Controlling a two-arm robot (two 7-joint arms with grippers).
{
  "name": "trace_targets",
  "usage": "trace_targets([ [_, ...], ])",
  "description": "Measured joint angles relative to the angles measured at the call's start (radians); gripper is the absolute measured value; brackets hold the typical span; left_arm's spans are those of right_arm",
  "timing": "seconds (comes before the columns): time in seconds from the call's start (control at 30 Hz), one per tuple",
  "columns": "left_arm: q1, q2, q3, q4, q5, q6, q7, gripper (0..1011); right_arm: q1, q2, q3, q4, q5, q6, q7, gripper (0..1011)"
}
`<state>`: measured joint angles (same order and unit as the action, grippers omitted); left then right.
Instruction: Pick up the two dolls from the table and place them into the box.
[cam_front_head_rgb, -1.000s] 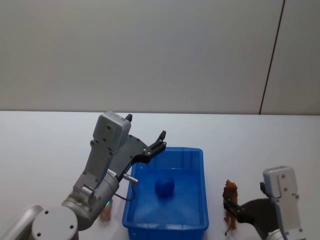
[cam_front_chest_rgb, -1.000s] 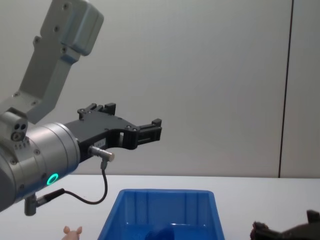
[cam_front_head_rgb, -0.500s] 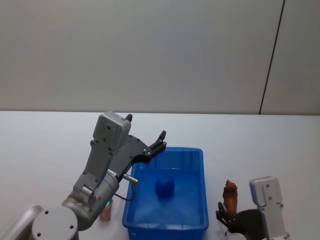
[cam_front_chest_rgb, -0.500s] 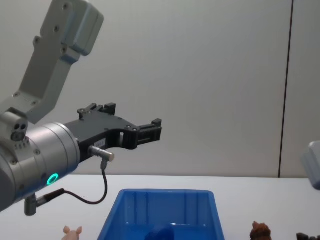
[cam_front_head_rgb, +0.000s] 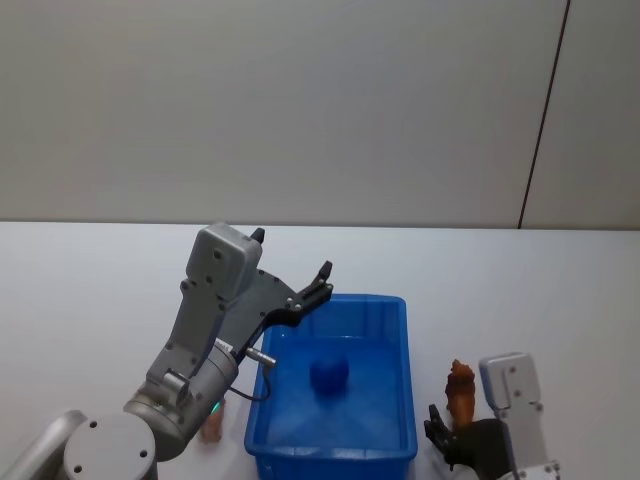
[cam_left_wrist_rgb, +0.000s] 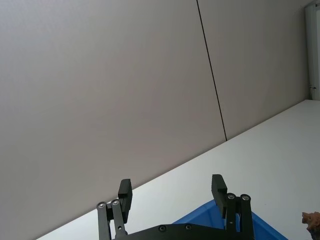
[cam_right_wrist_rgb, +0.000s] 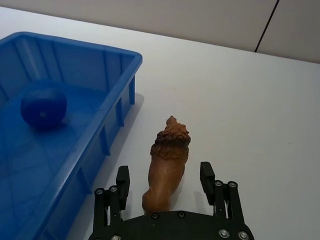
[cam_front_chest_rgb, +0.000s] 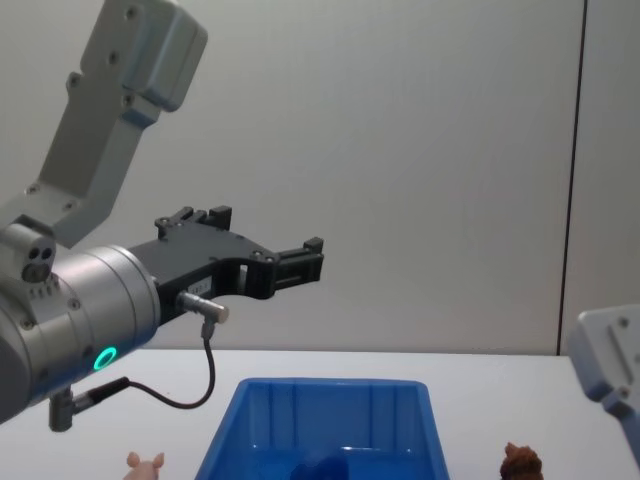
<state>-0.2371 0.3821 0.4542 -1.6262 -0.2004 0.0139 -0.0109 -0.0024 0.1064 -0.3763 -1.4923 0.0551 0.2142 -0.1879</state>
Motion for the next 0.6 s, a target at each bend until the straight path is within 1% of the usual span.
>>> trace_targets([
  [0.07, 0.0, 0.0, 0.0, 0.0, 0.0, 0.0, 0.0, 1001, 0.01, -0.007, 0.001, 0.017, -0.001, 0.002, 0.003, 855],
  [0.1, 0.0, 0.0, 0.0, 0.0, 0.0, 0.0, 0.0, 1001, 0.015, -0.011, 0.001, 0.028, -0.003, 0.005, 0.005, 813],
  [0.17, 0.0, 0.0, 0.0, 0.0, 0.0, 0.0, 0.0, 1002, 0.018, -0.014, 0.001, 0.033, -0.003, 0.008, 0.007, 780],
  [0.2, 0.0, 0.0, 0.0, 0.0, 0.0, 0.0, 0.0, 1001, 0.023, -0.018, 0.002, 0.043, -0.004, 0.012, 0.009, 729],
  [0.3, 0.0, 0.0, 0.0, 0.0, 0.0, 0.0, 0.0, 1001, 0.034, -0.026, 0.003, 0.061, -0.004, 0.02, 0.013, 644],
  [0.33, 0.0, 0.0, 0.0, 0.0, 0.0, 0.0, 0.0, 1001, 0.036, -0.027, 0.003, 0.064, -0.004, 0.023, 0.015, 605],
  [0.43, 0.0, 0.0, 0.0, 0.0, 0.0, 0.0, 0.0, 1001, 0.042, -0.033, 0.004, 0.075, -0.003, 0.032, 0.02, 534],
  [0.47, 0.0, 0.0, 0.0, 0.0, 0.0, 0.0, 0.0, 1001, 0.044, -0.035, 0.005, 0.077, -0.001, 0.037, 0.023, 460],
  [0.5, 0.0, 0.0, 0.0, 0.0, 0.0, 0.0, 0.0, 1001, 0.044, -0.035, 0.005, 0.077, -0.001, 0.037, 0.023, 460],
  [0.57, 0.0, 0.0, 0.0, 0.0, 0.0, 0.0, 0.0, 1001, 0.046, -0.038, 0.005, 0.077, 0.002, 0.046, 0.029, 405],
  [0.6, 0.0, 0.0, 0.0, 0.0, 0.0, 0.0, 0.0, 1001, 0.046, -0.038, 0.005, 0.077, 0.002, 0.046, 0.029, 361],
])
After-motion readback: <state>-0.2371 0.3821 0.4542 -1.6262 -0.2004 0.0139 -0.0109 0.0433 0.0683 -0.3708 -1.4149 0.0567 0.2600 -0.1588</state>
